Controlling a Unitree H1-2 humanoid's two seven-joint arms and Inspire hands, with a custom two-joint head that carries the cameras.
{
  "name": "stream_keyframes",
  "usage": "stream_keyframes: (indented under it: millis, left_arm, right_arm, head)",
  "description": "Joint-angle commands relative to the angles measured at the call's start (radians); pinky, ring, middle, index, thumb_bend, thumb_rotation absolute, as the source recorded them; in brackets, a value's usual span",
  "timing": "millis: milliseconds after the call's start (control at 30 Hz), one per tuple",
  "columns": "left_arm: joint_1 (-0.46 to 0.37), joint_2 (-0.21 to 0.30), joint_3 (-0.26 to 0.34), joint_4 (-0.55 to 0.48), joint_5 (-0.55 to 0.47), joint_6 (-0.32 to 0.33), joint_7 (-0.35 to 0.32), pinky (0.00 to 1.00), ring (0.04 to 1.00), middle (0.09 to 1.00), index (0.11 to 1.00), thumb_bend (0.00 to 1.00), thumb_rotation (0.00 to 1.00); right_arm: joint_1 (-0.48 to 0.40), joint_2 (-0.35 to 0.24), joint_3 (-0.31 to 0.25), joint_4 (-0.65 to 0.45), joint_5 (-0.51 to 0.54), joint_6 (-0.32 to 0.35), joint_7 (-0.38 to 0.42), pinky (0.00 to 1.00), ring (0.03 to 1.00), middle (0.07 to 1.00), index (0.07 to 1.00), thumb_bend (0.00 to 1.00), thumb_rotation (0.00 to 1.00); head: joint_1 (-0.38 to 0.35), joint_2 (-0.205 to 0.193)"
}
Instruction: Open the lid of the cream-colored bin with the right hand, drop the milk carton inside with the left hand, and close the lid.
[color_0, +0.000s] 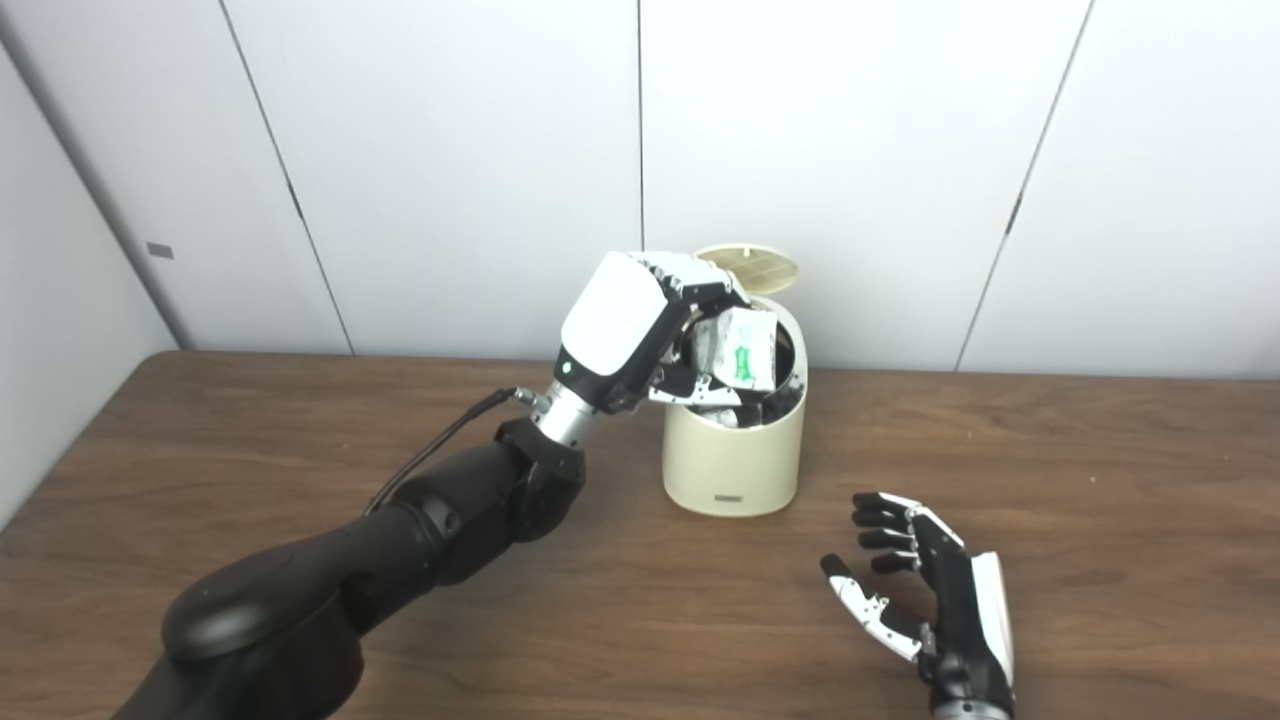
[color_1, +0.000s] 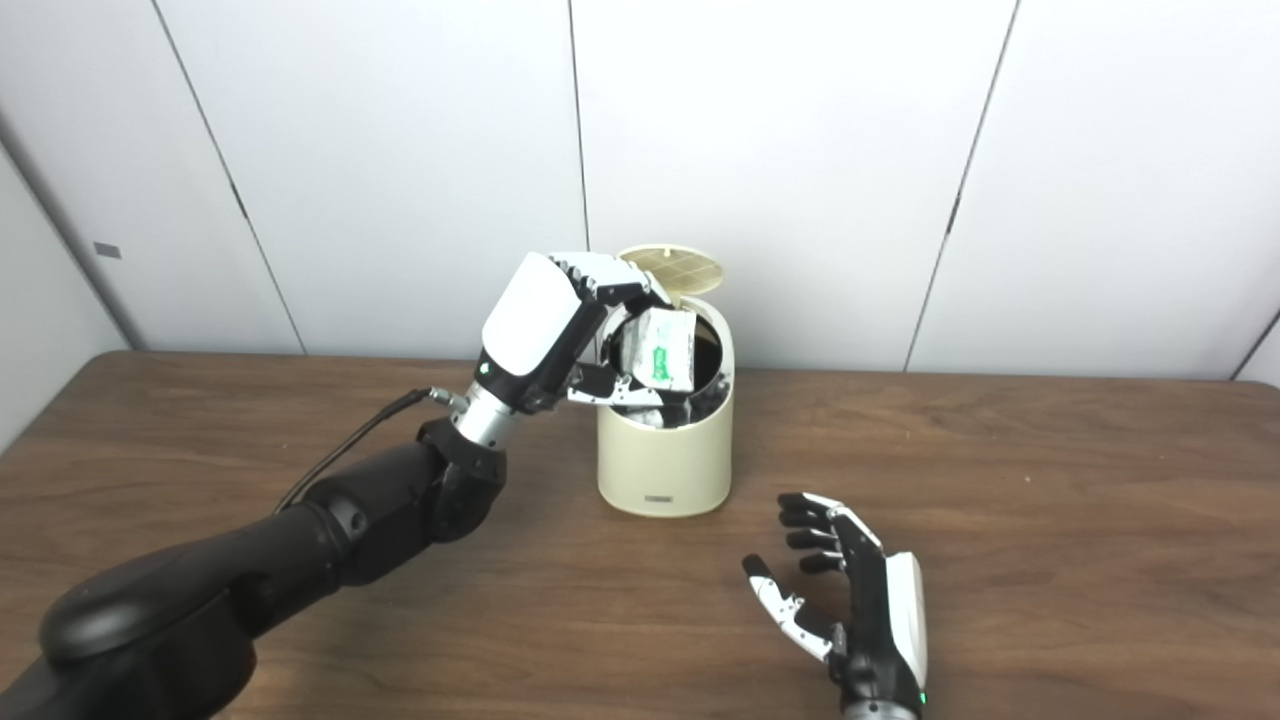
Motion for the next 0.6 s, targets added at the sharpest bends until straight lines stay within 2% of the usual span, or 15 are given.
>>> stream_keyframes:
  millis: [0,267,533,567]
  left_arm:
    - [-0.050,0.008,0.019,-0.025,-0.023,0.002,0.017,0.38,0.446,0.485,0.487,0.52,0.00]
    - [-0.052,-0.011,0.004,-0.019,-0.019,0.002,0.014,0.38,0.453,0.487,0.486,0.52,0.00]
    - [-0.044,-0.002,0.008,-0.034,-0.039,0.002,-0.021,0.39,0.471,0.493,0.483,0.52,0.00]
    - [-0.043,-0.001,0.009,-0.035,-0.042,0.002,-0.025,0.40,0.477,0.510,0.485,0.52,0.03]
  right_arm:
    - [-0.008,0.016,0.010,0.011,-0.003,-0.034,-0.011,0.53,0.626,0.659,0.659,0.29,0.07]
    - [-0.013,0.020,0.009,0.019,0.001,-0.030,-0.012,0.54,0.638,0.669,0.659,0.30,0.08]
    - [-0.015,0.018,0.008,0.023,0.003,-0.037,-0.015,0.54,0.638,0.668,0.658,0.30,0.07]
    - [-0.015,0.018,0.008,0.024,0.002,-0.038,-0.016,0.54,0.636,0.666,0.657,0.30,0.07]
  head:
    - [-0.002,0.003]
    - [-0.005,0.004]
    - [-0.002,0.004]
    - [-0.002,0.004]
